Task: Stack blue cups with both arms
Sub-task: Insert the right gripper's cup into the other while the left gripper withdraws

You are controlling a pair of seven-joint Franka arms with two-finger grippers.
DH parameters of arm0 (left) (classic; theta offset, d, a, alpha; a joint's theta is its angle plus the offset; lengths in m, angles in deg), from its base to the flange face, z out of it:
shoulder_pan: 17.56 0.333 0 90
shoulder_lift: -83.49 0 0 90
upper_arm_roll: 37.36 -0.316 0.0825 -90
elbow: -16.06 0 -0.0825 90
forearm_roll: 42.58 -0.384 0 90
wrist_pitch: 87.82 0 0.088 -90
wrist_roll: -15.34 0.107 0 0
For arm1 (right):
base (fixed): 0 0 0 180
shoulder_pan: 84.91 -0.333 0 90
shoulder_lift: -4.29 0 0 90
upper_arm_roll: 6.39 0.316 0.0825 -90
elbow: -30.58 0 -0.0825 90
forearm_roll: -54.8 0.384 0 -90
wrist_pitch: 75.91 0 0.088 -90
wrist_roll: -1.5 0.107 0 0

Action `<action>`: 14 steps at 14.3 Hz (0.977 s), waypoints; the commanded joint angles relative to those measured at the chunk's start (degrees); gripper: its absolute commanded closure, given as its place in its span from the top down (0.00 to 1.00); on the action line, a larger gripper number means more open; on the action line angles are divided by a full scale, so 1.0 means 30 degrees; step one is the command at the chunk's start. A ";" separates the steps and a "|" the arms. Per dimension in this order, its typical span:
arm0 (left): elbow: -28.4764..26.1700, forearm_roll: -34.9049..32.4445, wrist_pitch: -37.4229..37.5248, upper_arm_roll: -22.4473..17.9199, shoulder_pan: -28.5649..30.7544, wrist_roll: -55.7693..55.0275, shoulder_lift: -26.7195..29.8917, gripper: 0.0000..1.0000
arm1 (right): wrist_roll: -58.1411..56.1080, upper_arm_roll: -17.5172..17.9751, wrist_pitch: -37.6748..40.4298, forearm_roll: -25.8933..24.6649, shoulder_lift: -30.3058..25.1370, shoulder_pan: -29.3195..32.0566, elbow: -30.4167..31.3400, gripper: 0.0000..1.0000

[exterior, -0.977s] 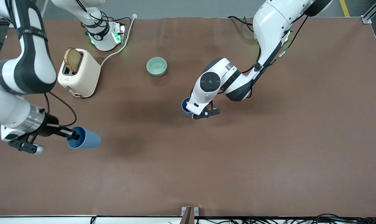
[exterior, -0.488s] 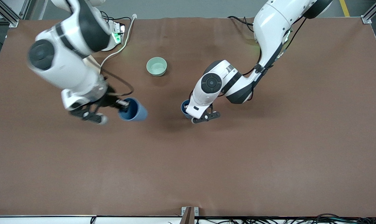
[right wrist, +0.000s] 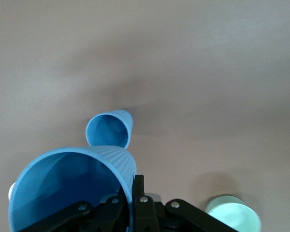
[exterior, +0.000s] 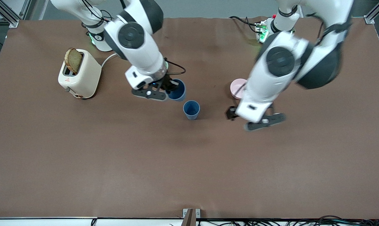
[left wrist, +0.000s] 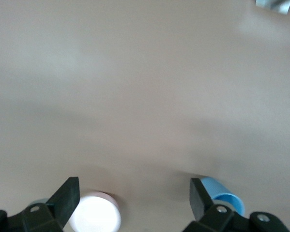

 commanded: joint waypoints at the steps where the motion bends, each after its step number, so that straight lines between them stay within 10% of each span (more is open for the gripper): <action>1: -0.0321 -0.0211 0.0810 0.0115 0.2079 0.3129 0.1877 1.00 | 0.1038 0.0092 -0.1625 -0.0653 0.1560 -0.0346 -0.0244 0.02; 9: -0.0409 0.0343 0.3799 0.0057 0.5714 0.9871 0.4840 1.00 | 0.1244 0.0151 -0.2769 -0.0948 0.3116 -0.0962 -0.0186 0.02; 14: -0.3188 0.2895 0.3861 -0.3981 0.3819 1.2129 0.7971 1.00 | 0.1215 0.0151 -0.2801 -0.0917 0.3381 -0.1050 -0.0098 0.03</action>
